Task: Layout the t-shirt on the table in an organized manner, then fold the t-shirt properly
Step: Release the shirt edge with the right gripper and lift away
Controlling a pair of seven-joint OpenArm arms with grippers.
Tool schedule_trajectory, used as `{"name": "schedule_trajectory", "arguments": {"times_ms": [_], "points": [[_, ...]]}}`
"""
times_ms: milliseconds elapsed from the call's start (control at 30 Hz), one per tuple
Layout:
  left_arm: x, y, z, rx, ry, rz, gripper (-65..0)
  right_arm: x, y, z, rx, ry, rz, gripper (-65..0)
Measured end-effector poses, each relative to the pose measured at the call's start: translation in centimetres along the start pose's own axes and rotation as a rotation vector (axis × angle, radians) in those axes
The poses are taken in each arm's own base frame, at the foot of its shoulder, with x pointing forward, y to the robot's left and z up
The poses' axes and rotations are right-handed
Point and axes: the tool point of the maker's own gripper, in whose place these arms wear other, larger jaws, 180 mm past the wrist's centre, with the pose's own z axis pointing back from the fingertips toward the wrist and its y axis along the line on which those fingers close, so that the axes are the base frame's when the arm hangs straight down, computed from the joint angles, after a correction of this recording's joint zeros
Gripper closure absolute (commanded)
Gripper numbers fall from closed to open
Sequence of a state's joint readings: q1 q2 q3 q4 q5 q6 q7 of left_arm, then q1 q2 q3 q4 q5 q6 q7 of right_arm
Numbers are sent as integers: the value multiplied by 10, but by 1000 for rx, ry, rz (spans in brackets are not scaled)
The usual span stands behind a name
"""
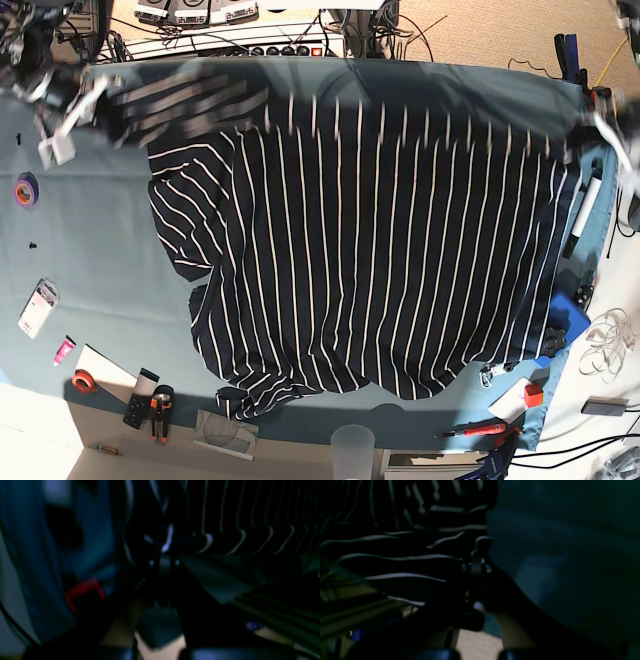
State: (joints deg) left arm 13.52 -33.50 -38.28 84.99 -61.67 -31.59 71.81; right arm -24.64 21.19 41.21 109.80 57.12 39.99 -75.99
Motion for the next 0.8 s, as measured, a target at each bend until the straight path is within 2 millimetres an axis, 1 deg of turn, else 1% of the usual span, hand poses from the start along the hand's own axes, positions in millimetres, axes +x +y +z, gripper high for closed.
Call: {"name": "schedule_trajectory", "arguments": {"times_ms": [67, 133, 200, 267, 433, 500, 567, 667, 800], "points": [[16, 0, 0, 5, -61, -15, 0, 16, -5, -1, -25, -64, 17, 0], [29, 6, -1, 47, -107, -39, 0, 31, -12, -1, -61, -117, 32, 0], [42, 7, -3, 64, -173, -51, 0, 43, -21, -1, -105, -159, 29, 0], [49, 6, -5, 74, -217, -63, 0, 51, -29, -2, -132, -189, 22, 0], [56, 6, -5, 74, -252, -70, 0, 54, -46, -14, -139, -215, -44, 0], [58, 2, -5, 60, -253, -104, 0, 53, -54, -21, -130, -221, -86, 0], [64, 0, -4, 51, -266, -124, 0, 50, -61, -29, -121, -219, -126, 0], [75, -1, -3, 58, -288, -138, 0, 50, -65, -37, -101, -226, -152, 0], [84, 6, -1, 109, -337, -167, 0, 60, -66, -47, -84, -237, -164, 0]]}}
